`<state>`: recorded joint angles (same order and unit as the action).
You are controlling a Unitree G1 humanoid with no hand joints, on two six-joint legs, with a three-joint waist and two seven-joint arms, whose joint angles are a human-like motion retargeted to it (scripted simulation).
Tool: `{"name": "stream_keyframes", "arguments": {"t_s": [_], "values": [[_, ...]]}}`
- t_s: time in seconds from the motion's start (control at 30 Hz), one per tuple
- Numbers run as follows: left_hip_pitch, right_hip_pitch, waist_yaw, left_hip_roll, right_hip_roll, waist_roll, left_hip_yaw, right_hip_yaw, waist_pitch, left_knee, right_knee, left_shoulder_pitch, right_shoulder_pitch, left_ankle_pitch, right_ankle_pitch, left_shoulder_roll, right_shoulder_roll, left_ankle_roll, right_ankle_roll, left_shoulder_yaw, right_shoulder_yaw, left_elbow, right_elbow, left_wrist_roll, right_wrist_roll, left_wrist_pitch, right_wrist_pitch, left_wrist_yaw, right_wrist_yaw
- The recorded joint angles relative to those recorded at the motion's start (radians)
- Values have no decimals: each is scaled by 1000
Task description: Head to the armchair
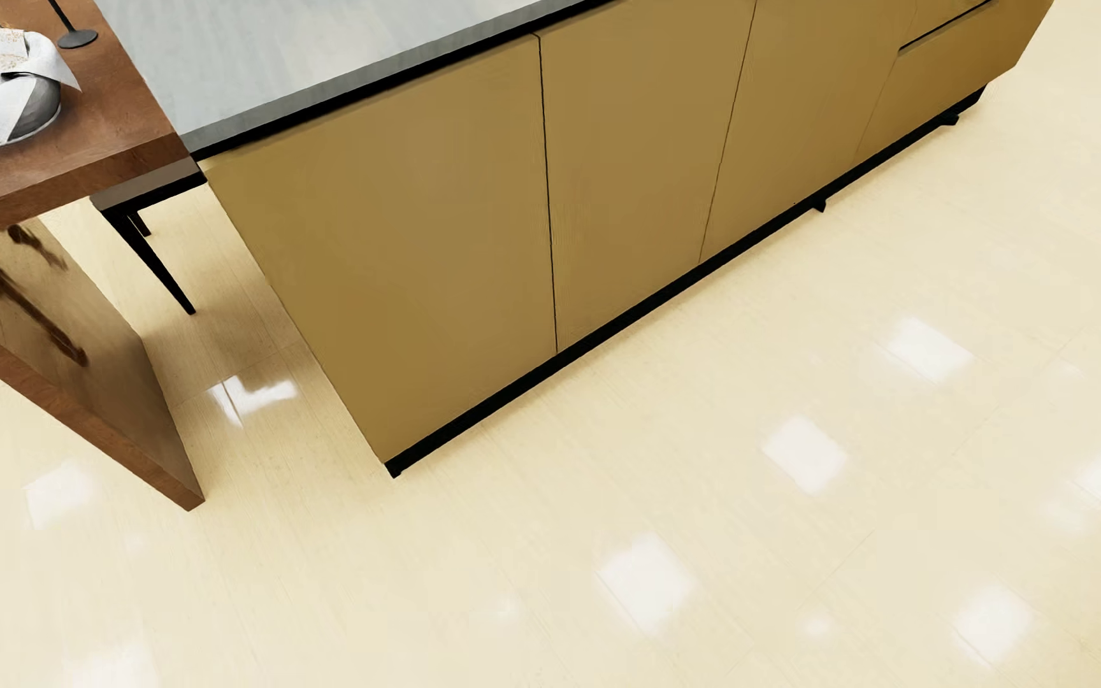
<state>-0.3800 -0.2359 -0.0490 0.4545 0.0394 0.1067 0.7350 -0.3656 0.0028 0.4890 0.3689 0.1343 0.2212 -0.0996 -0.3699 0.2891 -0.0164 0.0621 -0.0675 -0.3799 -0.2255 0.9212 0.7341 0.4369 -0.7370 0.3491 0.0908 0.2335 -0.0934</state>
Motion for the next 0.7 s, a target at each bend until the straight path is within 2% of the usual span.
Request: {"name": "stream_keyframes", "arguments": {"t_s": [0.1,0.2,0.27,0.33,0.37,0.47,0.6,0.63,0.7], "values": [[-31,18,3,-30,-19,-7,-71,-68,-2,7,4,-44,-31,4,-21,-25,-6,-2,2,3,-1,-90,32,0,-18,-28,42,46,-13],[-40,39,3,-56,-31,-16,-121,-117,-3,1,7,-73,-44,8,-48,-58,-1,-7,5,-6,9,-170,46,6,-1,-58,58,-6,33],[-41,50,3,-65,-36,-23,-141,-135,-4,2,13,-89,-48,12,-69,-64,-1,-11,2,-29,39,-195,34,48,-21,-66,46,-14,40],[-40,59,0,-67,-35,-31,-152,-143,-6,7,13,-93,-57,15,-86,-64,7,-17,-2,-45,54,-188,13,103,-30,-60,41,17,53],[-40,61,-2,-66,-33,-34,-154,-144,-8,9,12,-91,-59,17,-94,-67,11,-21,-5,-41,55,-176,0,112,-28,-55,41,23,66],[-44,60,-8,-56,-22,-47,-158,-138,-13,11,11,-87,-37,25,-120,-64,20,-41,-12,-18,49,-151,-49,107,-18,-49,31,54,104],[-40,56,-21,-40,4,-65,-151,-119,-22,-13,-14,-118,49,52,-127,-77,23,-90,-23,9,41,-194,-115,72,24,-68,43,188,59],[-36,52,-26,-35,11,-71,-145,-109,-25,-23,-17,-140,85,60,-129,-89,19,-105,-24,17,37,-201,-119,42,31,-73,38,186,47],[-38,38,-34,-13,29,-83,-139,-78,-31,-19,-16,-184,132,77,-138,-103,21,-133,-25,19,33,-229,-113,-16,39,-65,45,76,37]]}}
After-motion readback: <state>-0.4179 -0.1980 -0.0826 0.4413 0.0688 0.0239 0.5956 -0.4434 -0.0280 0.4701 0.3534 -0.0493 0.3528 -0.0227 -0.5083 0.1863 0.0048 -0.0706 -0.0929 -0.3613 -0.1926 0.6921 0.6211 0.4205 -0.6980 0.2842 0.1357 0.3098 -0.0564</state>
